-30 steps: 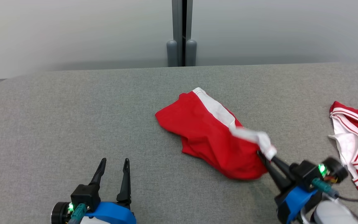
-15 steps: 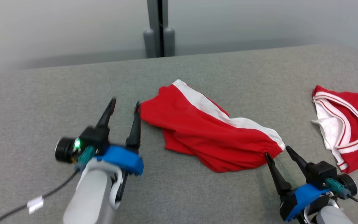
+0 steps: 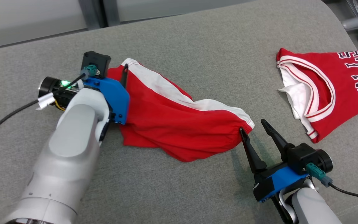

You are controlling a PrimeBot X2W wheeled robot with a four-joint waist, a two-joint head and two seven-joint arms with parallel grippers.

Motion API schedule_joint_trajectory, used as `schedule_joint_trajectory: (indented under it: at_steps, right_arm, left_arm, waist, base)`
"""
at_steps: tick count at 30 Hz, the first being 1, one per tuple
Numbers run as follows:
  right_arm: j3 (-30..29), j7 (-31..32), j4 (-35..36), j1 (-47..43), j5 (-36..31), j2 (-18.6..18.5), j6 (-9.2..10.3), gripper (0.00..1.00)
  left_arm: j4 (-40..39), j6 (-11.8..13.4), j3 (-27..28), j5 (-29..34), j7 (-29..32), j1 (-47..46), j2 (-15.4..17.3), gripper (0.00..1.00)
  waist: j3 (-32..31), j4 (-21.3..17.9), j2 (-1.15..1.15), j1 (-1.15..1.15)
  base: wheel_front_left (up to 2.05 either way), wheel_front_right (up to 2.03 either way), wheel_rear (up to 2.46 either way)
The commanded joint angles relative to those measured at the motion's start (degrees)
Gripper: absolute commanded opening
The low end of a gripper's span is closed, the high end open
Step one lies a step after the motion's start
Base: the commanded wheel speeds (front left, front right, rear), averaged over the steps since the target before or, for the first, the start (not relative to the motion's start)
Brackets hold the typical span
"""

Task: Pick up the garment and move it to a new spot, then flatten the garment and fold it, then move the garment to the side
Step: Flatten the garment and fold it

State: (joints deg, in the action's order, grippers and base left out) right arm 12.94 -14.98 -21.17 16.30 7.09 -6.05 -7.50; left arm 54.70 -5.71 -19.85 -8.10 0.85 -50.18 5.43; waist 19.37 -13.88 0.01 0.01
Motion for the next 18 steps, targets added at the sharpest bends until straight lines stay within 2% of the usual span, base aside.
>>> schedule_joint_trajectory:
  at_steps: [1,7,13,14,15,18]
  right_arm:
    - [0.0,-0.3,0.3,0.7,-0.3,0.1,0.02,1.0]
    - [-0.1,-0.3,1.6,1.3,-0.7,1.0,0.02,1.0]
    - [-1.0,-0.3,2.6,1.5,-1.0,1.2,0.02,1.0]
    - [-1.3,-0.3,2.7,1.6,-1.0,1.2,0.02,1.0]
    - [-1.5,-0.3,2.7,1.6,-1.1,1.2,0.02,1.0]
    - [-3.2,-0.3,2.6,0.3,-1.9,1.2,0.02,1.0]
  left_arm:
    - [1.1,-0.1,0.0,0.0,0.6,-1.1,0.5,1.0]
    - [7.3,-0.5,-1.8,0.9,1.7,-2.7,1.3,1.0]
    - [12.5,-1.3,-3.2,-0.1,3.0,-0.9,0.6,1.0]
    - [13.0,-1.5,-3.8,0.1,2.7,-0.5,0.6,0.77]
    - [13.5,-1.4,-4.4,0.3,2.2,0.2,0.6,0.0]
    - [13.5,-1.7,-4.5,-1.0,-2.5,1.6,0.4,0.0]
  waist:
    - [0.3,-0.2,-0.01,-0.01]
    - [1.6,-0.8,-0.01,-0.01]
    - [1.9,0.0,-0.01,-0.01]
    - [1.8,0.3,-0.01,-0.01]
    - [1.6,0.6,-0.01,-0.01]
    - [0.1,2.4,-0.01,-0.01]
  base:
    - [0.0,0.0,0.0]
    - [0.0,0.0,0.0]
    - [0.0,0.0,0.0]
    - [0.0,0.0,0.0]
    - [0.0,0.0,0.0]
    - [0.0,0.0,0.0]
